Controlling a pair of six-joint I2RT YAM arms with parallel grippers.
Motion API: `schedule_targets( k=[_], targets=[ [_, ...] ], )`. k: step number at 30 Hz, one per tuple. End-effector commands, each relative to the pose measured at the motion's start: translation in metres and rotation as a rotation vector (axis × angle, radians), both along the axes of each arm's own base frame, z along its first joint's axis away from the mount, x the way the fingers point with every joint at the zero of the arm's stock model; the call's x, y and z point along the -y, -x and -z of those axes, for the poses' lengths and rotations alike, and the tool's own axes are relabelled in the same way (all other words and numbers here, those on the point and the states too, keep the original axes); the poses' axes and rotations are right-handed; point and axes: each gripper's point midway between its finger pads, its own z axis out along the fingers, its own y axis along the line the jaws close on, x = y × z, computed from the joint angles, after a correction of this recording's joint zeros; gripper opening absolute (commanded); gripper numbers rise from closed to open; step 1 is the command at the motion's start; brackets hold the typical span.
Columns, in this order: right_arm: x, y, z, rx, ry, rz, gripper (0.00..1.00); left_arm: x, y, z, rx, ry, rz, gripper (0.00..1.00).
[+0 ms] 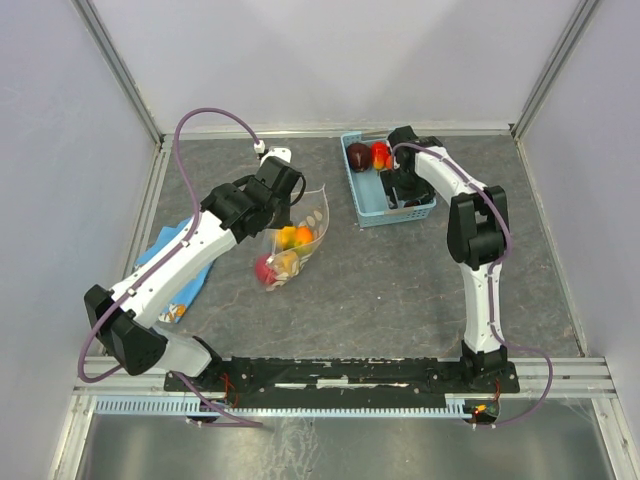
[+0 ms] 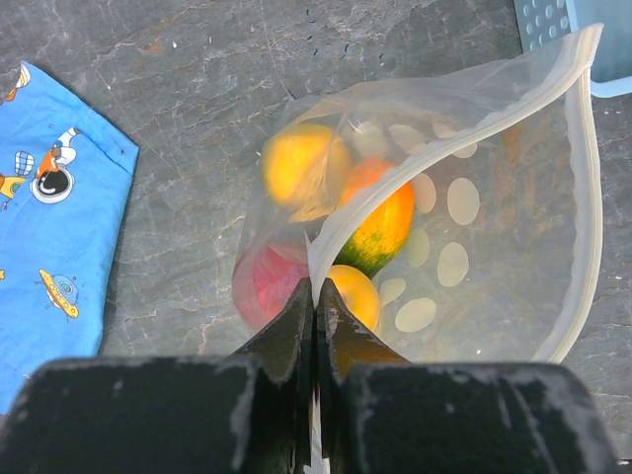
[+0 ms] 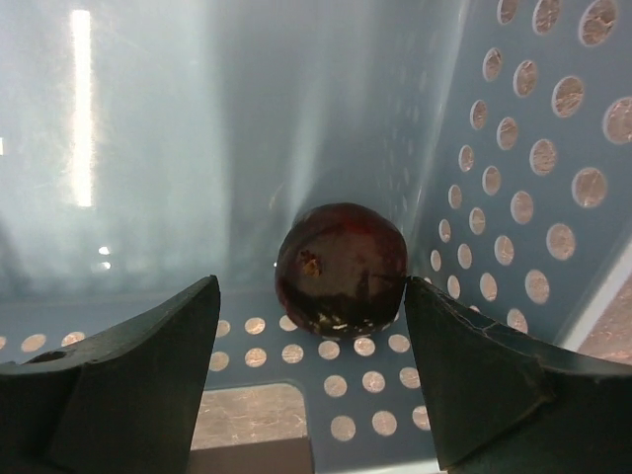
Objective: Place the food in the zip-top bag and seal the zipper
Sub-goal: Pick up the fake fruit from the bin.
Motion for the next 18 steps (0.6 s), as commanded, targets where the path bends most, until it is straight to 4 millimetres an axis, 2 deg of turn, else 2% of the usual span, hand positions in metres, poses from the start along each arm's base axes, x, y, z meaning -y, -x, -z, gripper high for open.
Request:
schedule_targets(
  k=[1,7,12,18],
  targets=[
    [0.002,-0.002,0.004,-0.004,-0.042,0.042,0.83,0.005,-0.009,-0.016,0.042,0.047,-0.020,0.03],
    [0.002,0.016,0.018,-0.052,-0.076,0.067,0.78,0.006,-0.009,-0.016,0.041,0.052,-0.015,0.03],
    [0.009,0.033,0.021,-0.067,-0.063,0.077,0.73,0.010,-0.009,-0.016,0.043,0.065,0.000,0.03],
    [0.013,0.050,0.015,-0.050,-0.069,0.090,0.61,0.013,-0.008,-0.018,0.046,0.082,0.021,0.03]
  ],
)
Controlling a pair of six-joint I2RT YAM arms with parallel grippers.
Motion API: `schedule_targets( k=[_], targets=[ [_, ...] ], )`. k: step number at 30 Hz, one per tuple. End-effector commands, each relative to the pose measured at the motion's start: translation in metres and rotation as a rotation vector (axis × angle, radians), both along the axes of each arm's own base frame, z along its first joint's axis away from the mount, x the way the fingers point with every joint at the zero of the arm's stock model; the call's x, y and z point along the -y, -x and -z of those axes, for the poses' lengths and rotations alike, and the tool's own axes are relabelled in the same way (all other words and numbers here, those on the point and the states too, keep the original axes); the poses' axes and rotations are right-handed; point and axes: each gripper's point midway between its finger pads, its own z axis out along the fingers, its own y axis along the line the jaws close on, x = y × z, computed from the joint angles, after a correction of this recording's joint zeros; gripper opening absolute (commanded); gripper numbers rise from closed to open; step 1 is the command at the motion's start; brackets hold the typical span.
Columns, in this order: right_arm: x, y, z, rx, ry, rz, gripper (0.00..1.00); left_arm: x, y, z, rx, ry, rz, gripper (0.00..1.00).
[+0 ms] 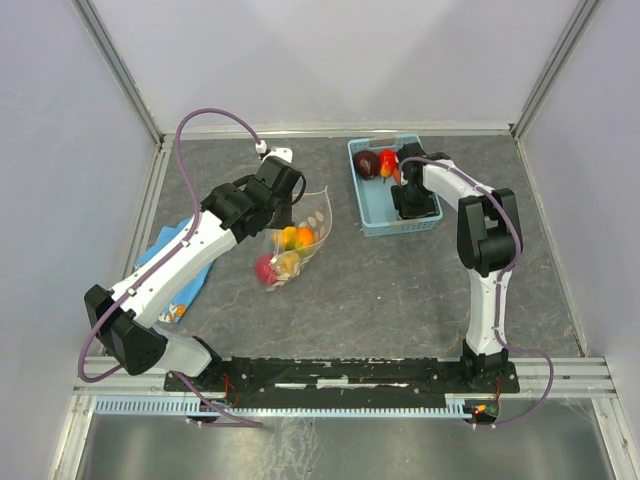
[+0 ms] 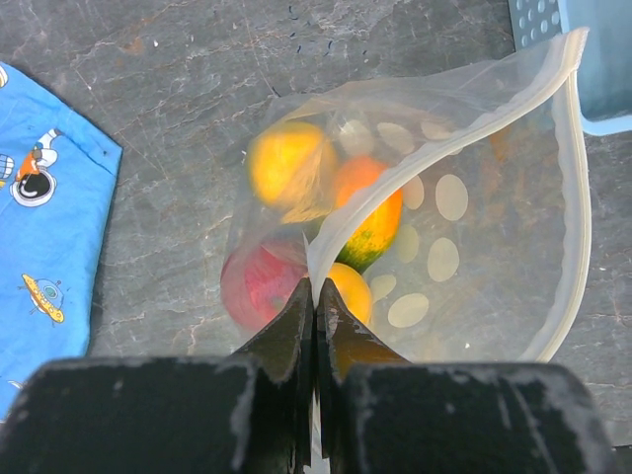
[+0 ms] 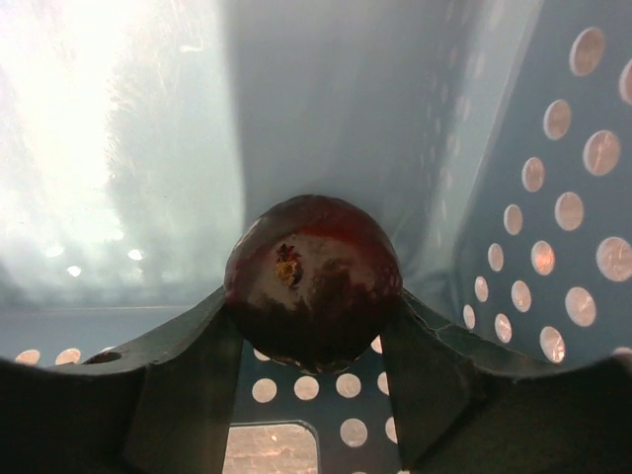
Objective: Place the food in the zip-top bag and seal the zipper
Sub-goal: Pick up the fake fruit from the bin.
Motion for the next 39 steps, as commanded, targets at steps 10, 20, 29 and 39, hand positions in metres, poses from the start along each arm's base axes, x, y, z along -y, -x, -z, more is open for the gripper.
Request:
schedule_targets(
  k=[10,20,29,39],
  targets=[
    [0.001,0.008,-0.048,0.143,-0.052,0.023,0.47,0.014,-0.006,-0.019,0.047,0.088,0.034,0.03],
    [-0.023,0.007,-0.116,0.287,-0.201,0.013,0.44,0.021,-0.007,-0.020,0.047,0.111,0.059,0.03],
    [-0.073,0.030,-0.191,0.413,-0.392,-0.051,0.44,0.035,-0.012,-0.026,0.052,0.153,0.095,0.03],
    [-0.146,0.073,-0.269,0.527,-0.643,-0.156,0.44,0.045,-0.011,-0.032,0.053,0.198,0.123,0.03]
  ],
)
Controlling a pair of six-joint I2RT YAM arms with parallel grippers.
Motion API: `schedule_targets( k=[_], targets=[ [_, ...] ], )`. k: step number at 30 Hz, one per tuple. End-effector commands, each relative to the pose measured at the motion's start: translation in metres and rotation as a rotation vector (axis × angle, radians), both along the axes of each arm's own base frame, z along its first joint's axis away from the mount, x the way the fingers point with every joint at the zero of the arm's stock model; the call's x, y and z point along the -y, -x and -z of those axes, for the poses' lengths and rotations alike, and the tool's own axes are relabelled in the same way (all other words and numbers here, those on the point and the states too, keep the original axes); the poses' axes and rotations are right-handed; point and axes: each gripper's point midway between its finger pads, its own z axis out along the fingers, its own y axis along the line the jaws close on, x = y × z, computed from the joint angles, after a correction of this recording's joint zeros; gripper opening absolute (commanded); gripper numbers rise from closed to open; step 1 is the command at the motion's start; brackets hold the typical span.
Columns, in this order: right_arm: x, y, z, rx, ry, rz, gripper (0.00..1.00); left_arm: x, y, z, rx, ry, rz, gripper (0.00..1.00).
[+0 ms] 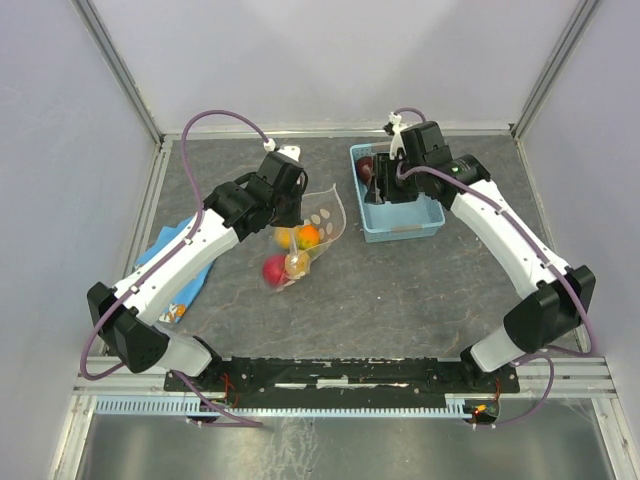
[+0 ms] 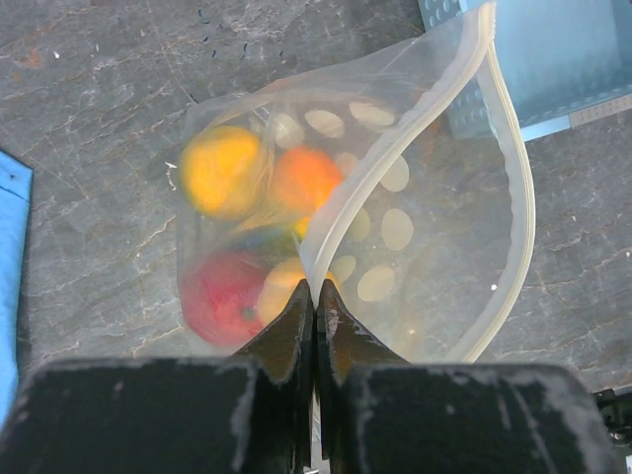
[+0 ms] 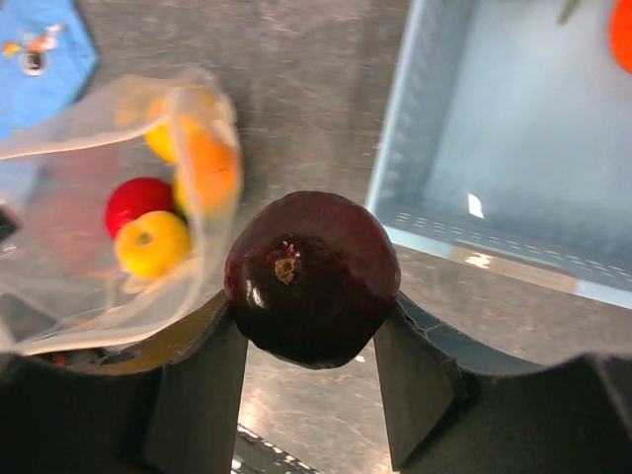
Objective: Place the food in the zip-top bag and seal the zipper
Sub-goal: Pick up the fake fruit from the bin, then place the fake fruit in the zipper food storage bag.
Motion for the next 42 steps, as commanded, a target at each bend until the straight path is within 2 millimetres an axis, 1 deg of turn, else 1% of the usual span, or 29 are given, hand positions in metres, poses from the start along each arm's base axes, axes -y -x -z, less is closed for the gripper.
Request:
schedule_targets(
  k=[1,4,7,11,16,20,24,28,33,36,40,42],
  targets=[
    [-0.042,0.012,-0.059,0.107,-0.197,-0.052,0.44,0.014,-0.011,-0.030,0.075,0.086,0.026,0.03],
    [-0.069,0.024,-0.073,0.120,-0.298,-0.107,0.45,0.016,-0.009,-0.030,0.068,0.098,0.031,0.03],
    [-0.090,0.029,-0.079,0.118,-0.369,-0.141,0.45,0.019,-0.007,-0.030,0.057,0.116,0.037,0.03],
    [-0.116,0.034,-0.069,0.064,-0.428,-0.180,0.45,0.021,-0.003,-0.031,0.049,0.139,0.045,0.03],
    [-0.141,0.041,-0.044,0.013,-0.423,-0.206,0.45,0.020,0.001,-0.032,0.046,0.150,0.045,0.03],
    [-0.149,0.042,-0.018,-0.020,-0.383,-0.205,0.46,0.017,0.003,-0.033,0.053,0.152,0.038,0.03],
    [-0.155,0.039,0.007,-0.054,-0.348,-0.176,0.48,0.016,0.004,-0.034,0.056,0.152,0.036,0.03],
    [-0.167,0.036,0.022,-0.081,-0.356,-0.151,0.50,0.015,0.005,-0.034,0.056,0.154,0.039,0.03],
    [-0.181,0.034,0.036,-0.120,-0.362,-0.120,0.56,0.012,0.006,-0.033,0.071,0.152,0.032,0.03],
    [-0.186,0.036,0.042,-0.143,-0.363,-0.113,0.63,0.010,0.005,-0.031,0.075,0.148,0.024,0.03],
    [-0.188,0.040,0.038,-0.138,-0.374,-0.120,0.70,0.004,0.004,-0.030,0.081,0.126,0.003,0.03],
    [-0.187,0.041,0.031,-0.127,-0.377,-0.129,0.73,0.001,0.004,-0.029,0.087,0.117,-0.008,0.03]
  ],
)
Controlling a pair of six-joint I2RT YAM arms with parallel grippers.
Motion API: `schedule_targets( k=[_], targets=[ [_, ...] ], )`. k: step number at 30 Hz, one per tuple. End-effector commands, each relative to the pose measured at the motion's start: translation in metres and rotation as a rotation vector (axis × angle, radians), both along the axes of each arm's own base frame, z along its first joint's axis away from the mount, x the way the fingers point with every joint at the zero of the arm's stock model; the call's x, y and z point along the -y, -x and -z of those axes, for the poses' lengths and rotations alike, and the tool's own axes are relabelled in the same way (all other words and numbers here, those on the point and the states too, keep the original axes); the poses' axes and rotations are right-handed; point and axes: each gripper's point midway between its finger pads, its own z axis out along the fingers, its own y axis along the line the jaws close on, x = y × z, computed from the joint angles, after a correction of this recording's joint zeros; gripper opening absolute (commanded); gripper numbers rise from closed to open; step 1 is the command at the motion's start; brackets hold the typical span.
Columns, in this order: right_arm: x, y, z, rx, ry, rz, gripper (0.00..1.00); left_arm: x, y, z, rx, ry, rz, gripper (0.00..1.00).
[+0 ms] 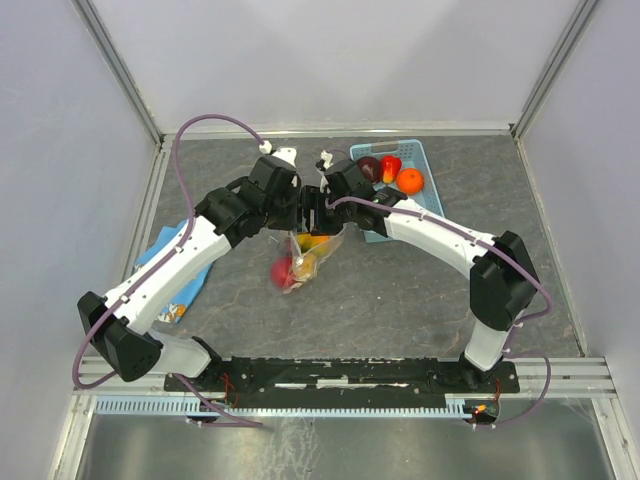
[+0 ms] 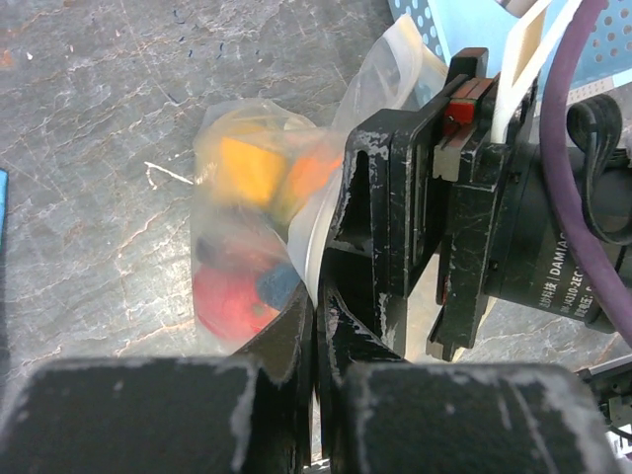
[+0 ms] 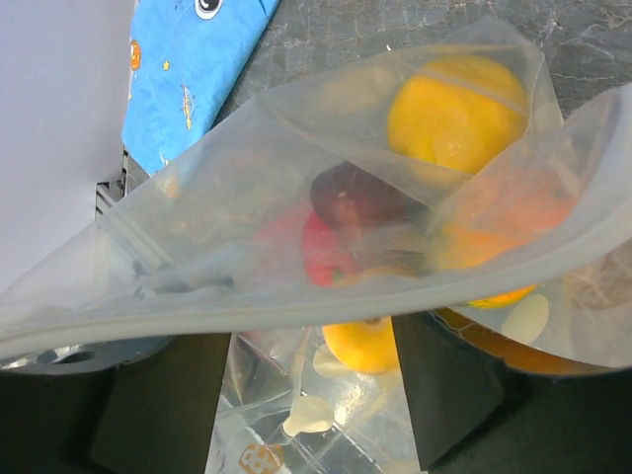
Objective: Place the food in the zip-top bag and seal the zipper
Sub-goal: Place the fake fruit in the zipper food storage bag, then pick up the fake fruit from the bin.
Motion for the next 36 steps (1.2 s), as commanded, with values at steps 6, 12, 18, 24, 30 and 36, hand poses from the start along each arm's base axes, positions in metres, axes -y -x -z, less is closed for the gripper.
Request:
schedule_targets(
  k=[6,12,18,24,30,36],
  targets=[
    [0.003,0.000,-0.044,0.093,-0.052,-0.006,0.78,-0.012,-0.005,-0.020,0.086,0.038,-0.076,0.03],
    [0.017,0.014,-0.076,0.169,-0.048,-0.060,0.83,-0.025,-0.004,-0.020,0.107,0.011,-0.107,0.03],
    [0.034,0.030,-0.114,0.280,-0.047,-0.145,0.90,-0.030,-0.002,-0.018,0.112,-0.011,-0.110,0.03],
    [0.065,0.026,-0.143,0.396,-0.027,-0.138,0.98,-0.032,-0.007,-0.028,0.149,-0.017,-0.112,0.03],
    [0.132,-0.023,-0.134,0.484,0.181,0.083,0.99,-0.030,-0.007,-0.033,0.180,0.000,-0.094,0.03],
    [0.195,-0.079,-0.106,0.517,0.380,0.248,0.99,-0.034,-0.007,-0.037,0.198,0.006,-0.108,0.03]
  ],
)
